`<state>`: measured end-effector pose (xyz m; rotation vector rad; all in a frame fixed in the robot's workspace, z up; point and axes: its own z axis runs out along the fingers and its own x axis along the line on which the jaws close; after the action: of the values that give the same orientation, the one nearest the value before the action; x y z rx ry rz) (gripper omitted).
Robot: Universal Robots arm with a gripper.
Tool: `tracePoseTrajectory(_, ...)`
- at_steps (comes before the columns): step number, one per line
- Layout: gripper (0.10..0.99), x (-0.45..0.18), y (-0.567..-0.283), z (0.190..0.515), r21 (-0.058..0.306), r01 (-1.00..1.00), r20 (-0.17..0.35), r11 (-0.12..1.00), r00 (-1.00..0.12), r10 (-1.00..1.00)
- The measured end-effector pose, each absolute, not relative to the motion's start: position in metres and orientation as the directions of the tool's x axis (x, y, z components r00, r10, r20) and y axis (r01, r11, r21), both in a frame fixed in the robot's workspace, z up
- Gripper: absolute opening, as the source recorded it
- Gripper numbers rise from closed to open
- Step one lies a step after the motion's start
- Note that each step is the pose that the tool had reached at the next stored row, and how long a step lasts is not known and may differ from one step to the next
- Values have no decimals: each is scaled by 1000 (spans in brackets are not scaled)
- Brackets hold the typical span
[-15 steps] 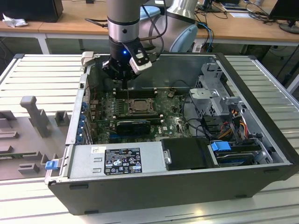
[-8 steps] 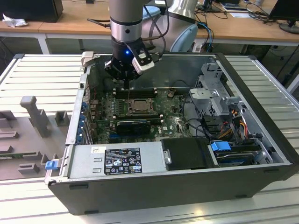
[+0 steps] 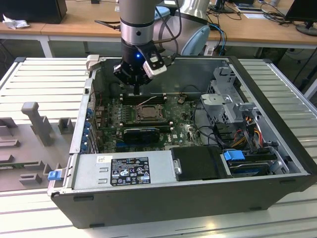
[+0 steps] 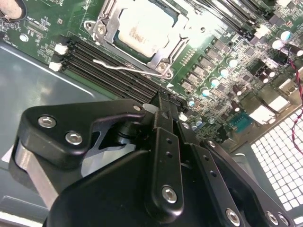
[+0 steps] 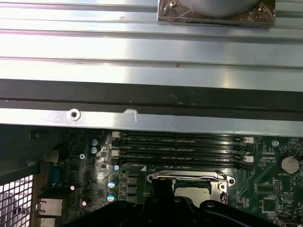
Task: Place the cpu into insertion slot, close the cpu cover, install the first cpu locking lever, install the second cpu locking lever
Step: 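Install the first cpu locking lever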
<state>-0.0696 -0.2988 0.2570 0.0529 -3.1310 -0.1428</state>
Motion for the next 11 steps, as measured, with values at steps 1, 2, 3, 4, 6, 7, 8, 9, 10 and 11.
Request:
tracePoseTrajectory(1,106,-69,-299,257,91,-33,5,995,-999,-34)
tracePoseTrajectory(2,106,-68,-299,257,91,-34,5,995,-999,-34)
tracePoseTrajectory(3,106,-68,-299,257,91,-33,5,995,-999,-34)
tracePoseTrajectory(4,106,-68,-299,257,91,-33,5,995,-999,-34)
tracePoseTrajectory(6,106,-67,-299,256,90,-33,5,995,-999,-34)
tracePoseTrajectory(7,106,-67,-299,255,94,-33,5,995,-999,-34)
tracePoseTrajectory(8,106,-67,-299,255,104,-33,5,994,-999,-34)
tracePoseTrajectory(9,106,-67,-299,253,106,-33,5,994,-999,-34)
tracePoseTrajectory(10,106,-66,-299,251,106,-33,5,994,-999,-34)
tracePoseTrajectory(11,106,-62,-299,248,106,-33,5,994,-999,-34)
